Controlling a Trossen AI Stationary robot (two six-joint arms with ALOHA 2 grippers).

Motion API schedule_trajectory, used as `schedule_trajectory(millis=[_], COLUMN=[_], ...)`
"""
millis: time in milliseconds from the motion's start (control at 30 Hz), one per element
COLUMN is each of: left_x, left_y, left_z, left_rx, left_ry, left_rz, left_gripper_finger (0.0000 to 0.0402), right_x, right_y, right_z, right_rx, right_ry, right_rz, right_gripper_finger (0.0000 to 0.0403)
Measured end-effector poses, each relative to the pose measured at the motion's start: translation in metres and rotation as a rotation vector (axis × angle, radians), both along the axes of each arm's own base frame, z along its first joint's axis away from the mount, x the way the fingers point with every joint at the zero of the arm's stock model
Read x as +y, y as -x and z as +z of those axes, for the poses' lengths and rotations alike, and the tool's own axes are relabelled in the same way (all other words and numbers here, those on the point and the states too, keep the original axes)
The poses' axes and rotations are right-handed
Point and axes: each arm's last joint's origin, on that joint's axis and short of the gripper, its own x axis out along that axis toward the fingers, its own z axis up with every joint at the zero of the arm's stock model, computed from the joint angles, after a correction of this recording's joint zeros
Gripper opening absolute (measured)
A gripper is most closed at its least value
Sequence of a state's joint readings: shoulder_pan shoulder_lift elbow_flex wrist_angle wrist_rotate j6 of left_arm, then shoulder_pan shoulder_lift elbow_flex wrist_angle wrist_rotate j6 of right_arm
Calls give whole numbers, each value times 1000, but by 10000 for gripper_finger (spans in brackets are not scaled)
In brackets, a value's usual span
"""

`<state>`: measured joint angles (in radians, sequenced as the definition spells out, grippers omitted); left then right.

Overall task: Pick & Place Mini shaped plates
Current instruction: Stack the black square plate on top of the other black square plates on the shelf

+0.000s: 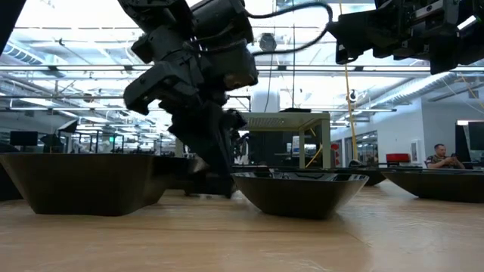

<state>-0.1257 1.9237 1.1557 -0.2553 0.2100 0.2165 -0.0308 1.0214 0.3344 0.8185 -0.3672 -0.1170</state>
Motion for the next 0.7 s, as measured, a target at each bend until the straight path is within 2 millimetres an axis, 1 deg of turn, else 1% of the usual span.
schedule_trajectory(millis=[100, 267, 333, 467, 567, 700], left_x=[1, 5, 7, 8, 7, 5], left_y=[3, 8, 12, 21, 26, 30], left_z=[10, 43, 59, 91, 112, 134], left_rx=[-21, -129, -183, -307, -413, -531], left_ry=[-30, -129, -182, -331, -452, -589], left_rz=[8, 42, 79, 122, 143, 195], left_gripper_finger=[23, 4, 6, 12, 4, 9], right_x=[0, 0, 0, 0, 0, -1], right_y=[0, 0, 0, 0, 0, 0], right_z=[0, -1, -1, -1, 0, 0], right_rx=[0, 4, 6, 5, 0, 1], right_ry=[0, 0, 0, 0, 0, 0], right_rz=[0, -4, -4, -4, -5, -15], right_gripper_finger=[91, 91, 91, 91, 91, 91])
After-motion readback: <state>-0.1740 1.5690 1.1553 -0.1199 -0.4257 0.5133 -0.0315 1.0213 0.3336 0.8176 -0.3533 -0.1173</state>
